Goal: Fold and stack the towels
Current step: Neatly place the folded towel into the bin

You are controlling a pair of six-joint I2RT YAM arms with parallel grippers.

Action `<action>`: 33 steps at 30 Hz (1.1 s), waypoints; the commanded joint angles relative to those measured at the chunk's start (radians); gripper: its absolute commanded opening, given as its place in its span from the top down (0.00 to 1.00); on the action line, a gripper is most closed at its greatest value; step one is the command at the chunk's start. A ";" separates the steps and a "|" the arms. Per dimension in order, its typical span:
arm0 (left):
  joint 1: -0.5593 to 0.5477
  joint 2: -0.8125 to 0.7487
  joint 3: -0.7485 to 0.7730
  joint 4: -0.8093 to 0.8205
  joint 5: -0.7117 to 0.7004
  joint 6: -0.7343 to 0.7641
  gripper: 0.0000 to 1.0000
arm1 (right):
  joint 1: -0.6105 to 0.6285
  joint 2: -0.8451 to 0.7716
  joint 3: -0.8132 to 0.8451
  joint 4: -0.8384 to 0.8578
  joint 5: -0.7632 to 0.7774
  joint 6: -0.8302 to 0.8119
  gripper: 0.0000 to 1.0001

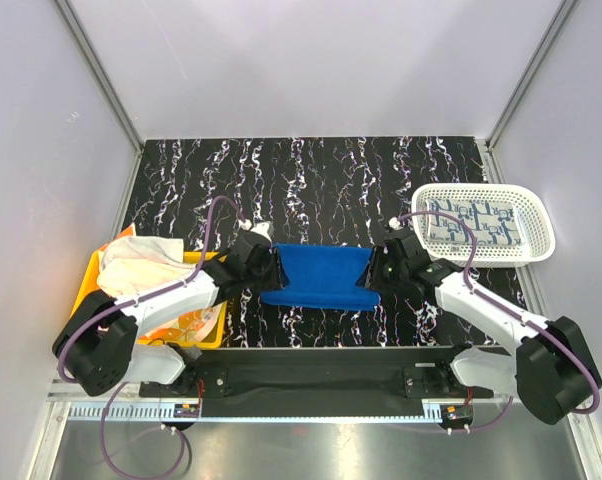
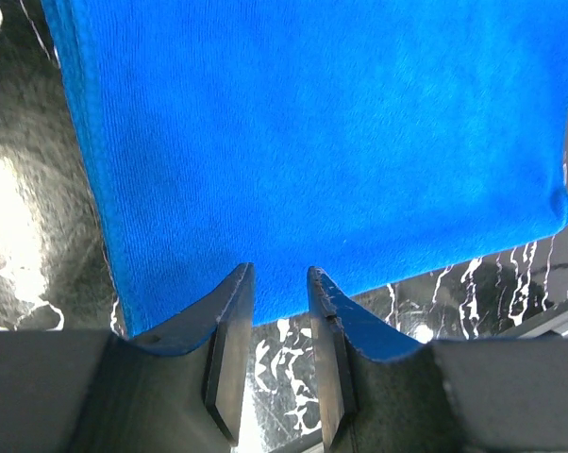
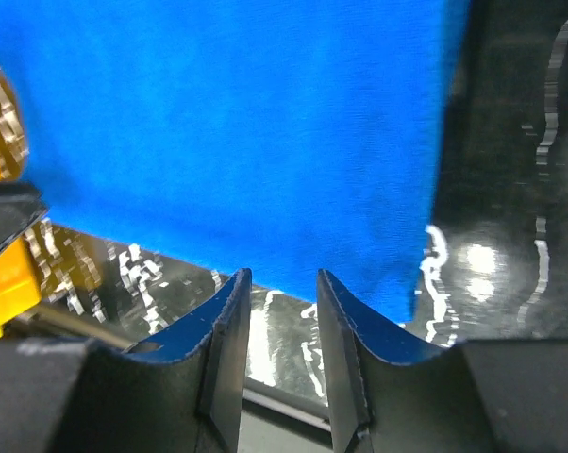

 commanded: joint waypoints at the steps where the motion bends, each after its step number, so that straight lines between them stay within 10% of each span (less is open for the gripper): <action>1: -0.010 -0.027 -0.011 0.033 -0.018 -0.014 0.66 | 0.010 -0.011 0.016 -0.041 0.089 0.012 0.59; 15: -0.043 0.078 -0.004 0.018 -0.081 -0.023 0.67 | -0.002 0.288 0.201 -0.098 0.345 -0.052 0.25; 33: -0.053 -0.040 -0.010 -0.023 -0.136 -0.057 0.66 | 0.003 0.432 0.185 0.040 0.250 -0.026 0.54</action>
